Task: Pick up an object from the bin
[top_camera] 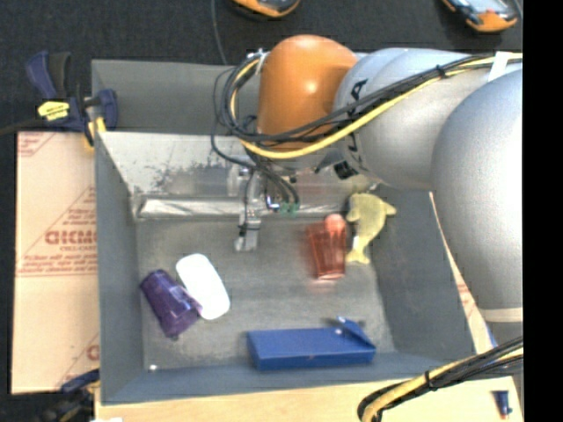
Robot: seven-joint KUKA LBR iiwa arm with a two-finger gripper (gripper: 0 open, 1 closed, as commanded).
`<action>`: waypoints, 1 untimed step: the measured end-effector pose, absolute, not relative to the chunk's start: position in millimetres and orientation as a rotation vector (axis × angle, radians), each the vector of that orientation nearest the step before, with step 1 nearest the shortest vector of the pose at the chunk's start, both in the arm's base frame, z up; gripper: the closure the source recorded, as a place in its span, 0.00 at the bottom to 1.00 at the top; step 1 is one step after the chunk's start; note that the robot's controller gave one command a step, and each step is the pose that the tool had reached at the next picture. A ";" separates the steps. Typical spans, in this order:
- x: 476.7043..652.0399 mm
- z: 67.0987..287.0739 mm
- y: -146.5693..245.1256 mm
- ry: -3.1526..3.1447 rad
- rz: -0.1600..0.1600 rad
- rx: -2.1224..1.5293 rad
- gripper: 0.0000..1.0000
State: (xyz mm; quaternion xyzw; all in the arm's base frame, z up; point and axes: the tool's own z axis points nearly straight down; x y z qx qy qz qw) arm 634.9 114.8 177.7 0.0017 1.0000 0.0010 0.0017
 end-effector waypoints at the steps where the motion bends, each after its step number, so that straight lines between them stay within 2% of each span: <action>1: 634.9 177.7 114.8 3.138 0.003 0.006 0.00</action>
Offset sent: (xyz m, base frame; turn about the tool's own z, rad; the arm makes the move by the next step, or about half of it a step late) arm -0.0021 -0.0850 -0.0639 -0.1243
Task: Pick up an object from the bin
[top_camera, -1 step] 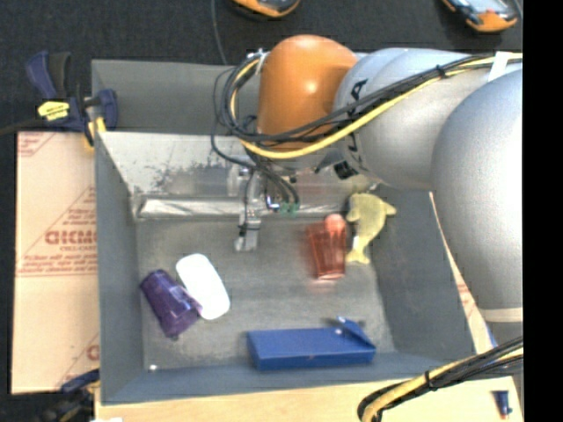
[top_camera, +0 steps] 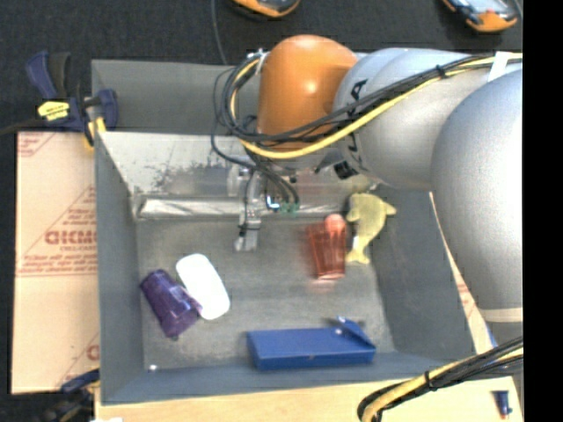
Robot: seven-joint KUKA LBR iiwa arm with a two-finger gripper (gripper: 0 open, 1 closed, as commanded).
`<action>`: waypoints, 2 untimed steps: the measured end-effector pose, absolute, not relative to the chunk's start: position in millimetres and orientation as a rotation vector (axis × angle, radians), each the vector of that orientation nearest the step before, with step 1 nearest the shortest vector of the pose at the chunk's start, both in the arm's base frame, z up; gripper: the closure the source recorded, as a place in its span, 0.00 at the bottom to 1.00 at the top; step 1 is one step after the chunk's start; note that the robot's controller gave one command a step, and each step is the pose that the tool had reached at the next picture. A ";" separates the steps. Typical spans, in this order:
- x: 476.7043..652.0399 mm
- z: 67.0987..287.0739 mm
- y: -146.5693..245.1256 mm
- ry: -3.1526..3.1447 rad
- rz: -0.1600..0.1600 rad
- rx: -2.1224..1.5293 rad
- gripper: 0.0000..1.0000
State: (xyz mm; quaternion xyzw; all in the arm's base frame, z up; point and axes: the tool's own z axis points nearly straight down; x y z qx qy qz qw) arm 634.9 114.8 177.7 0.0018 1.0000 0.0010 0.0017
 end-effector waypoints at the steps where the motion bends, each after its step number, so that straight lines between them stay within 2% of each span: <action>1: 634.2 125.2 43.8 3.129 0.002 -0.164 0.00; 2: 618.1 122.9 91.8 3.110 0.001 -0.372 0.00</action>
Offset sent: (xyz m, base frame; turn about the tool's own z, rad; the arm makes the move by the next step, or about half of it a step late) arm -0.0321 0.0434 -0.0521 -0.3428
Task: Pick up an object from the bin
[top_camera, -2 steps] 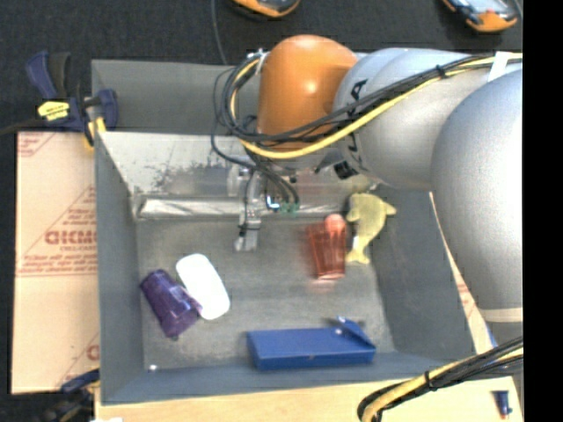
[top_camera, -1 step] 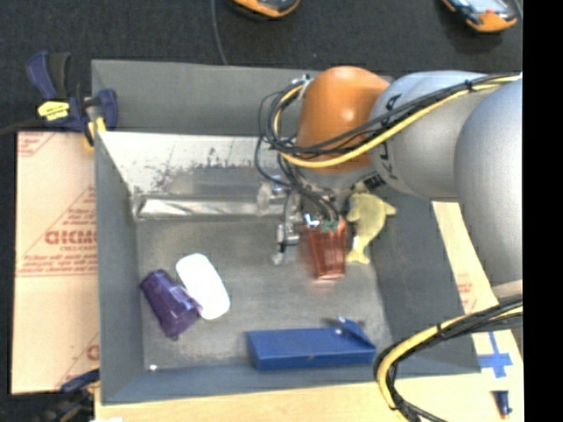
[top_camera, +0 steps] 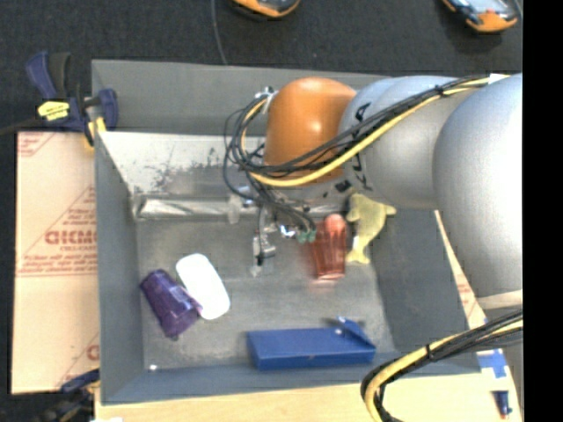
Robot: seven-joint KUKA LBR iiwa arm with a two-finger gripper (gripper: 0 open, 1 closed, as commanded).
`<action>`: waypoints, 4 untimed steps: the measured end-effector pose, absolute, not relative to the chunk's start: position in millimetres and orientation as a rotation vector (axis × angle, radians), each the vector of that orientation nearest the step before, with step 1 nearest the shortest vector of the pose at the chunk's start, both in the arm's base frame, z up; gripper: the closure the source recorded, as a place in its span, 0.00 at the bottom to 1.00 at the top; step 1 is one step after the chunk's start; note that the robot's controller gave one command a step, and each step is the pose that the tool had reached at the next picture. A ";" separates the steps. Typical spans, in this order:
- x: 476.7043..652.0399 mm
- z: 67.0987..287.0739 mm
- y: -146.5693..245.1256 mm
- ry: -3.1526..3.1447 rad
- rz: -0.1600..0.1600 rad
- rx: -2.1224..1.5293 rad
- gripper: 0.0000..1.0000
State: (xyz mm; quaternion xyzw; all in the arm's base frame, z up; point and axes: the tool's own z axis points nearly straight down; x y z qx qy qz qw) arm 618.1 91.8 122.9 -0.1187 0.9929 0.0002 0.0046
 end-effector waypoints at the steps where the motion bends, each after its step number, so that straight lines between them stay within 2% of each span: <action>1: 616.4 120.6 45.3 3.117 0.002 -0.337 0.00; 2: 604.2 196.9 74.6 3.112 0.006 -0.366 0.00; 3: 616.9 169.7 10.1 3.100 0.000 -0.452 0.00; 4: 611.0 121.9 -19.7 3.047 0.006 -0.642 0.00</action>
Offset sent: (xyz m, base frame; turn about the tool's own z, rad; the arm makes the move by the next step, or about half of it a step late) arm -0.0191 -0.0004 0.0981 -0.0055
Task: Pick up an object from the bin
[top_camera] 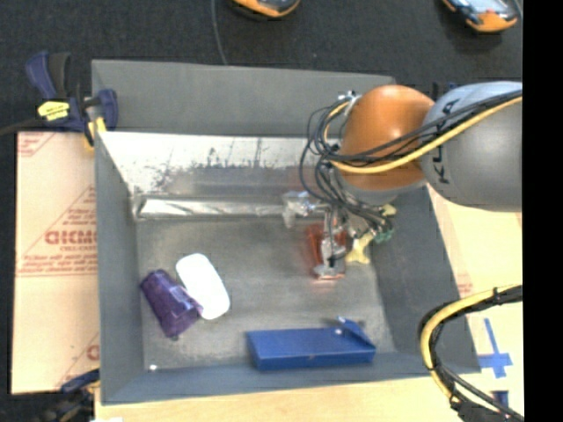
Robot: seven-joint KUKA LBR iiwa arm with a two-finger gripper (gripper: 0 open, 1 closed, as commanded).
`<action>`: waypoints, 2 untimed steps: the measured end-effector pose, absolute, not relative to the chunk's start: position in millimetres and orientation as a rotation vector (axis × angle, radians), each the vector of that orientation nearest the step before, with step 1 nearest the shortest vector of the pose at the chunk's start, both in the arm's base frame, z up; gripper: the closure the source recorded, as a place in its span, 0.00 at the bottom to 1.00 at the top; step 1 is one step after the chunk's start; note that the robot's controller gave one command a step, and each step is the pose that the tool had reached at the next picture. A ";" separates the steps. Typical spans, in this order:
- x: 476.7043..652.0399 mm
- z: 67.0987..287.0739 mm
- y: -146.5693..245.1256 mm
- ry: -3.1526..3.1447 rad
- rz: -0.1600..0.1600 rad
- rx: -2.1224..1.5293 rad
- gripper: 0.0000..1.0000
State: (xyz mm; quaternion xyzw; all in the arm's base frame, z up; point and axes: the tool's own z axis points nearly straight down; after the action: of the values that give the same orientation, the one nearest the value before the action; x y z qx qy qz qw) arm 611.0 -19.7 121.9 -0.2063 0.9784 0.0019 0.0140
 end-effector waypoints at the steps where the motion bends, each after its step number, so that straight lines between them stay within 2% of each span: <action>1: 631.1 111.2 -79.8 3.033 -0.004 -0.744 0.00; 2: 613.9 143.9 -82.6 3.106 0.012 -0.315 0.00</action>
Offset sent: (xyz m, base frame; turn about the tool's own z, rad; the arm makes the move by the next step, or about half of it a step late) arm -0.0059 -0.0620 0.0385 0.2626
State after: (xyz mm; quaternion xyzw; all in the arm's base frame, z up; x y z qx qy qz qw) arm 613.9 -82.6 143.9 -0.1009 0.9948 0.0038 0.0098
